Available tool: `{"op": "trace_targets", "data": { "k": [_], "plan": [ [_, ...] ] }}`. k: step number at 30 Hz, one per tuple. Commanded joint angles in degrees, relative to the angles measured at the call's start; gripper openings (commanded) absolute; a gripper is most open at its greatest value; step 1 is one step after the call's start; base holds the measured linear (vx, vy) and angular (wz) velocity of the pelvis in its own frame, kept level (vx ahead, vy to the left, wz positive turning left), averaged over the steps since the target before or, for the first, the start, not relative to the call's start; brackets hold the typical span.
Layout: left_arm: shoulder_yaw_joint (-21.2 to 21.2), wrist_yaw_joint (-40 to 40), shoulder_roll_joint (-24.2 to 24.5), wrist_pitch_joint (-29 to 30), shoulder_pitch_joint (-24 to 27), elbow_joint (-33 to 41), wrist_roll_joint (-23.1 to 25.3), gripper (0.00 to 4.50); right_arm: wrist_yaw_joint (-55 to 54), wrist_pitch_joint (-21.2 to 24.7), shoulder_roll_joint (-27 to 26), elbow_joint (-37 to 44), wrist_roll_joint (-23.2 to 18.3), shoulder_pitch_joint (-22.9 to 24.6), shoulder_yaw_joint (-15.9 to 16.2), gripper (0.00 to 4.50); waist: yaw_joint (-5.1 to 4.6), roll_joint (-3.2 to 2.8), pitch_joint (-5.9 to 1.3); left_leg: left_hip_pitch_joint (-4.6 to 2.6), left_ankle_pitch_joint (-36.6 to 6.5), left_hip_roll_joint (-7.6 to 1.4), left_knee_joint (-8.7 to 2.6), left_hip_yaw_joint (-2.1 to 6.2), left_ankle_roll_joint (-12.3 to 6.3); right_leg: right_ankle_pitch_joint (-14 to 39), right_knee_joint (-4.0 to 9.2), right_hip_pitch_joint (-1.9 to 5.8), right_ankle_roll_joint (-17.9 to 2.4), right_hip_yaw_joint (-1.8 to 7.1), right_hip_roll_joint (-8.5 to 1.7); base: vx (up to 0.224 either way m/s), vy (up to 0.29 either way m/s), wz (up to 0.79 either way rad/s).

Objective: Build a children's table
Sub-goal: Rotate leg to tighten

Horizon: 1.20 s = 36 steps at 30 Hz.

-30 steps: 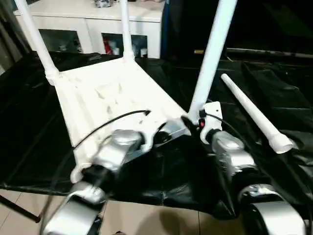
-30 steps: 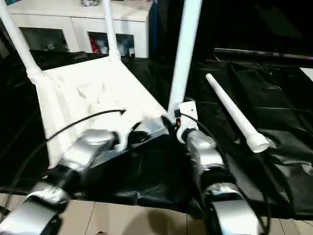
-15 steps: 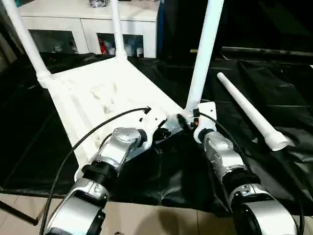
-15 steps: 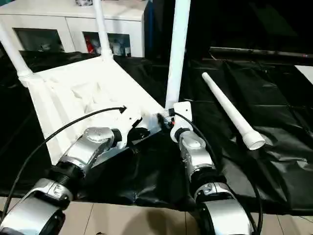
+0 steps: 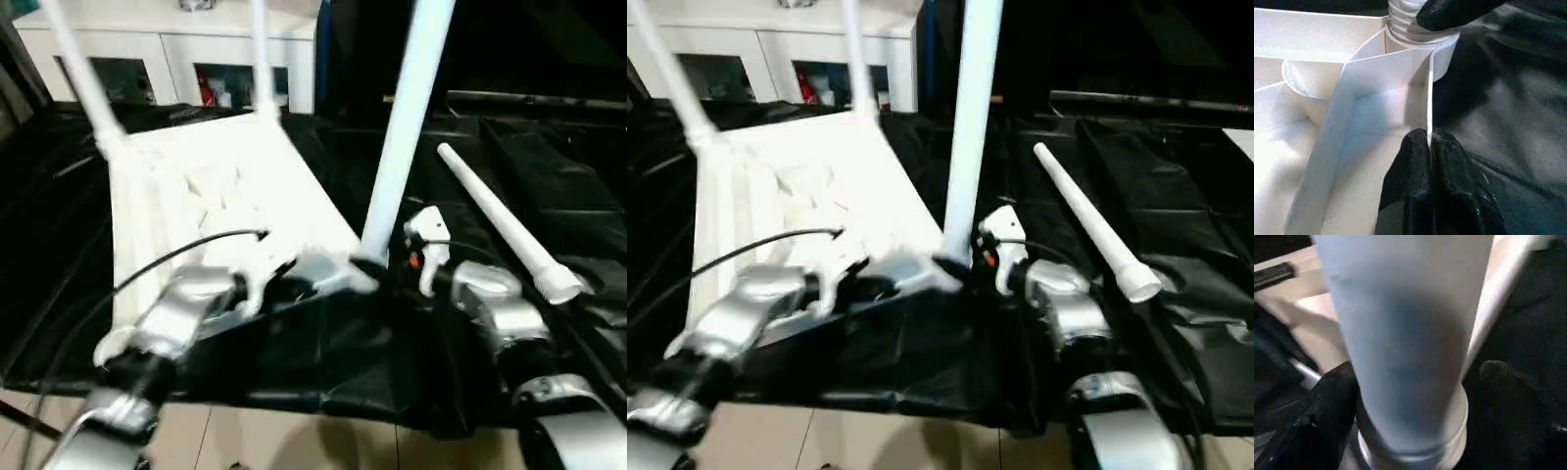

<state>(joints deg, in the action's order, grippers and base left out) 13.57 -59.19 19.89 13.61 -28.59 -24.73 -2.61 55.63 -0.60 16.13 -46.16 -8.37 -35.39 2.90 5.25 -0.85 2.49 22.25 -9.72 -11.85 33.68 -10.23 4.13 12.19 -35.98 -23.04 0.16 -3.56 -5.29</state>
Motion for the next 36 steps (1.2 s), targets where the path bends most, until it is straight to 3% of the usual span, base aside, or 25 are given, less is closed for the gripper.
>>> {"op": "trace_targets", "data": {
  "k": [1,3,12,13,20,23,28,29,32,33,34,36],
  "plan": [
    [-0.20,-2.30,0.17,-0.43,1.09,1.79,-2.76,0.00,1.07,0.47,1.48,0.88,-0.31,0.12,-0.50,4.09,0.20,0.95,-3.55,-0.78,-7.71,-1.34,-3.46,-0.16,-5.45,2.49,3.73,2.93,-14.88,2.00,-2.57,0.000,0.000,0.00],
    [-0.16,-2.29,0.29,-0.32,1.43,2.19,-2.75,0.00,1.00,0.06,1.19,0.37,-0.08,-0.02,-0.34,3.92,0.22,1.26,-3.55,-0.84,-7.56,-1.34,-3.49,-0.16,-5.15,2.68,3.70,2.92,-14.98,2.02,-2.64,0.000,0.000,0.00],
    [-0.22,-2.57,0.46,0.48,2.36,3.56,-2.71,0.00,4.14,-0.11,1.63,1.77,1.36,1.51,2.11,3.19,0.24,1.23,-3.57,-0.85,-6.76,-1.26,-3.33,-0.21,-5.36,2.13,3.62,2.94,-14.71,2.08,-2.62,0.000,0.000,0.00],
    [-0.22,-2.60,0.48,0.52,2.42,3.66,-2.71,0.00,4.19,-0.09,1.64,1.81,1.34,1.56,2.09,2.95,0.22,1.27,-3.56,-0.82,-6.79,-1.25,-3.34,-0.22,-5.37,2.14,3.63,2.95,-14.70,2.10,-2.62,0.000,0.000,0.00],
    [-0.37,-2.01,0.20,0.86,2.42,3.63,-2.65,0.00,3.27,0.87,1.24,1.86,0.66,2.17,1.55,2.73,0.21,1.17,-3.62,-0.88,-6.74,-1.18,-3.30,-0.20,-5.14,1.95,3.61,2.97,-14.84,2.09,-2.56,0.000,0.000,0.00],
    [-0.66,0.63,-1.34,1.71,1.54,2.34,-2.05,0.00,-3.29,2.03,-0.59,0.75,0.94,2.86,0.50,2.72,0.08,1.12,-3.51,-0.86,-6.74,-1.13,-3.37,-0.20,-4.90,1.94,3.66,2.91,-14.79,2.14,-2.54,0.000,0.000,0.00],
    [-1.74,10.25,-5.39,2.92,-2.38,-3.61,1.12,0.00,-17.99,2.83,-4.44,-2.06,1.94,2.72,-2.33,2.72,-0.19,0.90,-3.09,-1.48,-12.25,-1.13,-3.98,-0.09,-1.47,11.24,4.81,2.49,-12.72,2.36,-2.72,0.000,0.000,0.00],
    [-2.17,12.87,-6.49,3.09,-3.60,-5.45,1.67,0.00,-22.06,2.81,-5.41,-2.96,2.12,2.37,-3.13,2.72,-0.20,1.04,-3.10,-1.33,-12.74,-1.04,-4.05,0.00,-0.99,12.60,4.93,2.66,-11.99,2.32,-2.74,0.000,0.000,0.00],
    [-3.25,20.33,-9.45,3.45,-6.88,-10.21,3.14,0.00,-32.36,3.26,-8.02,-5.37,2.17,1.20,-5.26,2.72,-0.21,0.70,-3.17,-1.65,-13.66,-0.92,-4.19,0.06,0.52,14.53,5.19,2.27,-10.98,2.38,-2.69,0.000,0.000,0.00],
    [-3.47,22.43,-10.41,3.32,-7.89,-11.62,3.54,0.00,-35.28,3.48,-8.93,-6.18,1.96,0.69,-5.93,2.72,-0.16,0.80,-3.14,-1.57,-13.59,-0.91,-4.16,0.02,0.46,14.24,5.34,2.29,-10.80,2.34,-2.68,0.000,0.000,0.00],
    [-3.49,26.40,-12.28,2.83,-9.75,-14.17,4.38,0.00,-40.89,3.57,-11.00,-7.76,1.35,-0.51,-7.21,2.72,-0.16,0.47,-3.14,-1.58,-14.17,-0.95,-4.17,0.03,0.54,14.15,5.45,2.16,-10.65,2.44,-2.76,0.000,0.000,0.00],
    [-3.12,27.56,-13.00,2.51,-10.39,-15.06,4.83,0.00,-43.35,3.11,-11.96,-8.27,1.23,-0.95,-7.68,2.72,-0.02,0.47,-3.36,-1.64,-13.81,-0.90,-4.15,0.07,0.66,13.13,5.35,2.22,-10.52,2.40,-2.71,0.000,0.000,0.00]
  ]
}}
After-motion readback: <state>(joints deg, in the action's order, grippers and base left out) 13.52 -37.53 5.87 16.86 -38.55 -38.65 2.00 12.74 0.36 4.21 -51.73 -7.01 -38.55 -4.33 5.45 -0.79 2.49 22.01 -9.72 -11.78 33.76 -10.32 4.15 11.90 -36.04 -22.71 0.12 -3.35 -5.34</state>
